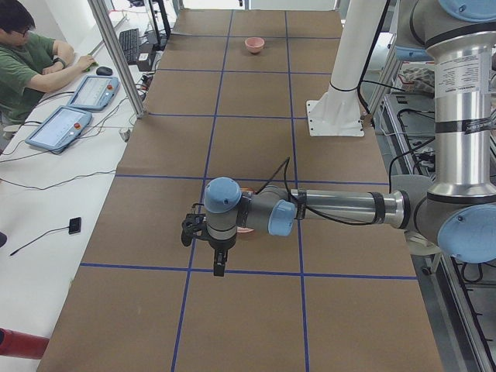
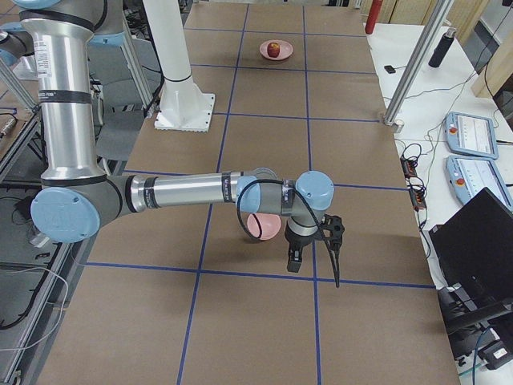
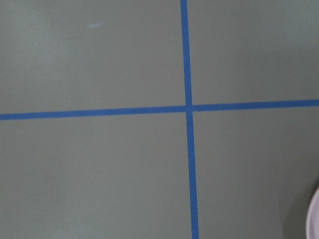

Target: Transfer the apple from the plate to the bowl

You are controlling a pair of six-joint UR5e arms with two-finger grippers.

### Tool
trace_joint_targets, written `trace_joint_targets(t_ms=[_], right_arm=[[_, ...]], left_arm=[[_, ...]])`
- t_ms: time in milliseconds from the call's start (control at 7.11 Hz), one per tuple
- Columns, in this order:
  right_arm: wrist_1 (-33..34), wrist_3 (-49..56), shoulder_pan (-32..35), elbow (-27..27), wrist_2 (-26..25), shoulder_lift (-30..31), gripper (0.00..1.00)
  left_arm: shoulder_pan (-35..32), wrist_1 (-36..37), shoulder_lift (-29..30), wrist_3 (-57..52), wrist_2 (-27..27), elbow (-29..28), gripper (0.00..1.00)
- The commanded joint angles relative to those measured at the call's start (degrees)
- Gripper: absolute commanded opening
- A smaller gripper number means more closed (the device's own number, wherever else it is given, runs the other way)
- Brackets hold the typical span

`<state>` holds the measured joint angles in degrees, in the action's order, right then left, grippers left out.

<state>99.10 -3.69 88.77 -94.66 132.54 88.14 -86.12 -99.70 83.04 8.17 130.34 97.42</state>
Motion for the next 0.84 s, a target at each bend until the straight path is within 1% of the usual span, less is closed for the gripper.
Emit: trace_joint_targets(t_ms=[0, 703], right_arm=[[-0.05, 0.26, 0.0, -0.09, 0.08, 0.28, 1.0], [-0.05, 0.26, 0.0, -0.53, 0.26, 0.54, 1.0]], left_arm=[[-0.01, 0.04, -0.16, 0.0, 0.0, 0.14, 0.99], [-0.19, 0.04, -0.25, 0.0, 0.26, -0.04, 0.99]])
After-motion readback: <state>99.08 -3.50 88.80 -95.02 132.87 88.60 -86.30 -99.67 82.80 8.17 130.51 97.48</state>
